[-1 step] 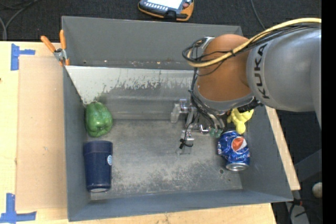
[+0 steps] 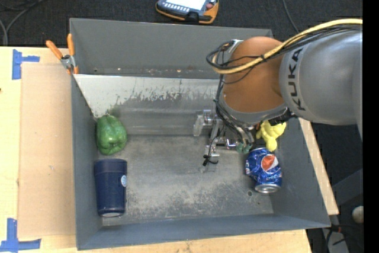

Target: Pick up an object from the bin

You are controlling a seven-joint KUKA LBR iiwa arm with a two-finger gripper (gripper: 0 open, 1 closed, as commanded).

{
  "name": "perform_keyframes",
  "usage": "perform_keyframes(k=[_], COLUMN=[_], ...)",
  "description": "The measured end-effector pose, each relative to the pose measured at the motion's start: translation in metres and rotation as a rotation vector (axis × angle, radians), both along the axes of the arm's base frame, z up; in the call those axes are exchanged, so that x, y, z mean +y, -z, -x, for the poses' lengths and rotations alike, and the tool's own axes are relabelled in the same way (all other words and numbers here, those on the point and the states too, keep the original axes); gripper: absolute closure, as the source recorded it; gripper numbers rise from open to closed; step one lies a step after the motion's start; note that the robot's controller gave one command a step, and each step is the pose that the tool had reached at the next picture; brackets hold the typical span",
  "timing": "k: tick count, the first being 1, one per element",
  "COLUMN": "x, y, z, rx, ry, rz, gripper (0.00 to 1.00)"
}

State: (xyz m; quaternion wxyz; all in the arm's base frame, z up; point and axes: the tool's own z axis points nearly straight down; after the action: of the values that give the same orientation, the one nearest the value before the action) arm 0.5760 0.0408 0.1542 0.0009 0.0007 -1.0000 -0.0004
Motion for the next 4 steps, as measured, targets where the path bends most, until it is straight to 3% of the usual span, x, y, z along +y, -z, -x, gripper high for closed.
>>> perform_keyframes(k=[1,2,3,4], x=[-0.083,-0.074,-0.136,-0.138], y=[0.085,0.063,0.056,0.079], z=[-0.039,-0.044,-0.046,-0.042], rx=[0.001,-0.002,-0.001,-0.002], ry=[0.602,-0.008,0.306,-0.211], rz=[0.001,0.000,-0.004,-0.003], gripper=[0.00,0.00,0.00,0.00])
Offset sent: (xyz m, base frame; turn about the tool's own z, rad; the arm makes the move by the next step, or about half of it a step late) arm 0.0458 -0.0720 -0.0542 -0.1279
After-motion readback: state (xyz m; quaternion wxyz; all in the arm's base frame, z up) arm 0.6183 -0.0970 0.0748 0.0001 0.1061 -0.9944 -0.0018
